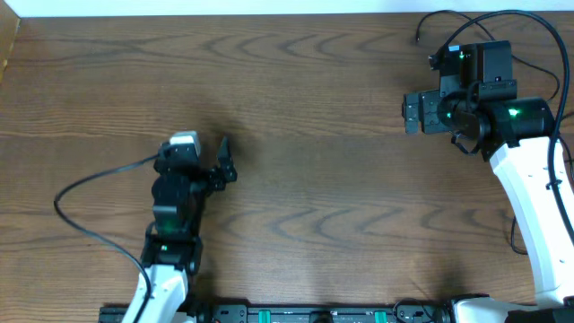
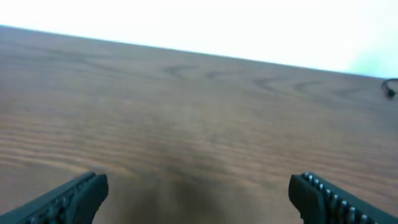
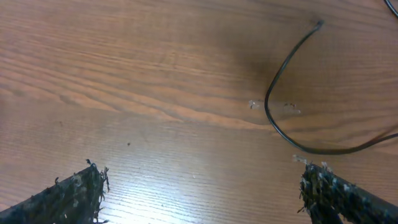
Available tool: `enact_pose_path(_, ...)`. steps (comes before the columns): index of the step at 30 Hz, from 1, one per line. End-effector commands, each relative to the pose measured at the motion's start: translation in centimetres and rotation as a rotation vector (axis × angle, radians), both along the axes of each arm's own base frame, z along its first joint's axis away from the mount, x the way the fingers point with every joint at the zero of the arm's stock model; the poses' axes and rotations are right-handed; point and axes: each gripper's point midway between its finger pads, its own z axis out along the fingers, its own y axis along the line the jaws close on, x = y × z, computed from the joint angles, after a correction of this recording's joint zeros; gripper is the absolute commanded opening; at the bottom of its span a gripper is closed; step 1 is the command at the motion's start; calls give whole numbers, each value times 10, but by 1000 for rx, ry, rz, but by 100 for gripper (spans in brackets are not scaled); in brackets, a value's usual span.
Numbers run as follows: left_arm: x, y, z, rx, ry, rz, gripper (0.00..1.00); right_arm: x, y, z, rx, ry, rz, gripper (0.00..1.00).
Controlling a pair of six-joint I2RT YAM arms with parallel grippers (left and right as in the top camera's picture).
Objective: Untangle cables
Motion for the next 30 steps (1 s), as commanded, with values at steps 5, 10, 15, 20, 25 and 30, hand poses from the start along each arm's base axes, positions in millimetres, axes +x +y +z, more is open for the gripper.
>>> enact_pose_path(5,-16,3,16,147,-112,-25,98,0,2,3,12,-7,-5,99)
enact_pose_path(10,-27,4,19,169,-157,-27,98,0,2,3,12,-7,-5,99)
enact_pose_path(15,-43,6,14,165,-201,-23,98,0,2,3,12,-7,-5,99)
enact_pose_path(20,-56,6,6,164,-202,-24,98,0,2,3,12,-7,-5,99)
enact_pose_path(25,-61,10,17,163,-242,-9,98,0,2,3,12,-7,-5,99)
enact_pose_path(30,-64,10,10,165,-215,-11,98,0,2,3,12,-7,-5,99)
